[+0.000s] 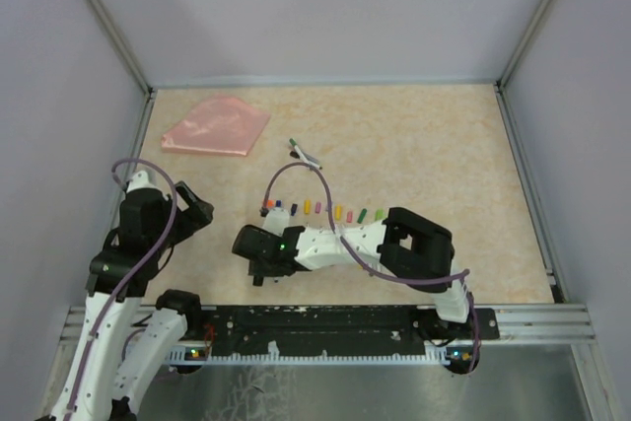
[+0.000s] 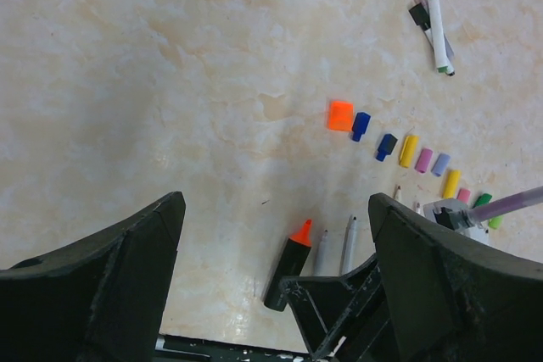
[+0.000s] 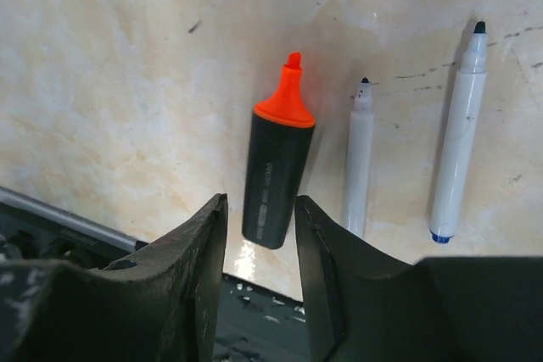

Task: Open the pen caps
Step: Place the pen at the center of the board.

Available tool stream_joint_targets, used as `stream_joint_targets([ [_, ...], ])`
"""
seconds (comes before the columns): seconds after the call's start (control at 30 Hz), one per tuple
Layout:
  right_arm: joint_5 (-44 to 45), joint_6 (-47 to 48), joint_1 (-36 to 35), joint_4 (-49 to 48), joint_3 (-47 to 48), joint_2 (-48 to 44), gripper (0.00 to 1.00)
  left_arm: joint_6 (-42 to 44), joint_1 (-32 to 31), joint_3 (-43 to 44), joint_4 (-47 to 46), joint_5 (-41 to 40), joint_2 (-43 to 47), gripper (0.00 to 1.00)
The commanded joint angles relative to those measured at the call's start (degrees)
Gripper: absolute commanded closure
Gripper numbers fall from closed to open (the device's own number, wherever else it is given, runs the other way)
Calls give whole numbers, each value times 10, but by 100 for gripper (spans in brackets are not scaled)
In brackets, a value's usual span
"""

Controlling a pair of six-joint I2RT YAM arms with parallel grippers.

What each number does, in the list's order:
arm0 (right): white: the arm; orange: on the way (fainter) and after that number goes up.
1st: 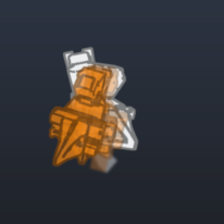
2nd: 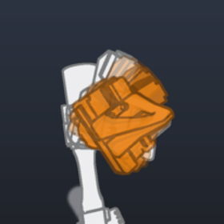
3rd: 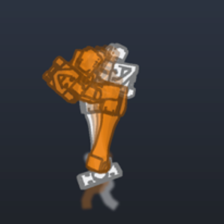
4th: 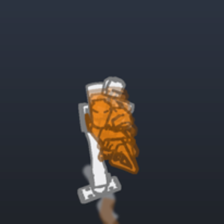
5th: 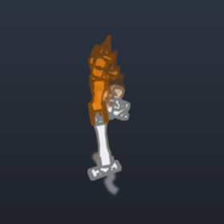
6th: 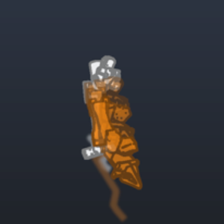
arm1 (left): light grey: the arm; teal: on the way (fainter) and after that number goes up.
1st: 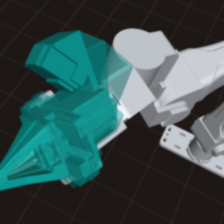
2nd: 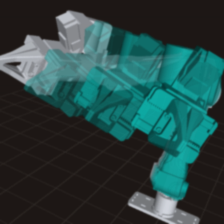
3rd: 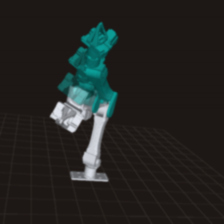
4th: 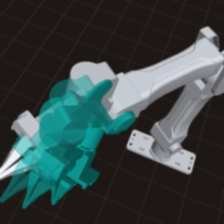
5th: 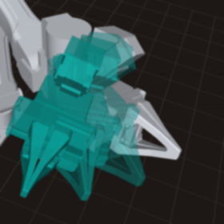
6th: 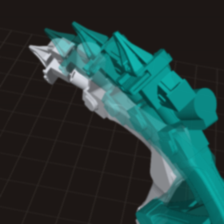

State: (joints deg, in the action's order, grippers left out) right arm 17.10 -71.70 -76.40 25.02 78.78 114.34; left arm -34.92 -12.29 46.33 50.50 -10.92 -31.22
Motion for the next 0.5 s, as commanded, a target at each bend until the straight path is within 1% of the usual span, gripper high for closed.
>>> stream_joint_targets([
  [0.0, 43, 53, -4, -12, 19, -85, 62, -6, -2, 25, -17, 5, 0, 6],
  [0.1, 49, 95, -4, -30, 7, -119, 62, -1, -2, 22, -40, 14, 0, 7],
  [0.2, 51, 155, 7, -63, -19, -161, 56, 15, -2, 12, -87, 43, 2, 6],
  [0.23, 35, 182, 18, -87, -36, -178, 55, 22, -1, 7, -105, 55, 4, 6],
  [0.27, 8, 220, 31, -119, -57, -201, 54, 33, -2, 1, -122, 67, 5, 6],
  [0.33, -83, 279, 73, -212, -122, -250, 54, 48, -2, -9, -155, 77, 7, 4],
  [0.4, -190, 305, 133, -341, -200, -293, 54, 55, -2, -19, -184, 80, 8, 1],
  [0.47, -261, 314, 191, -442, -259, -325, 52, 59, -2, -33, -218, 90, 7, 1],
])
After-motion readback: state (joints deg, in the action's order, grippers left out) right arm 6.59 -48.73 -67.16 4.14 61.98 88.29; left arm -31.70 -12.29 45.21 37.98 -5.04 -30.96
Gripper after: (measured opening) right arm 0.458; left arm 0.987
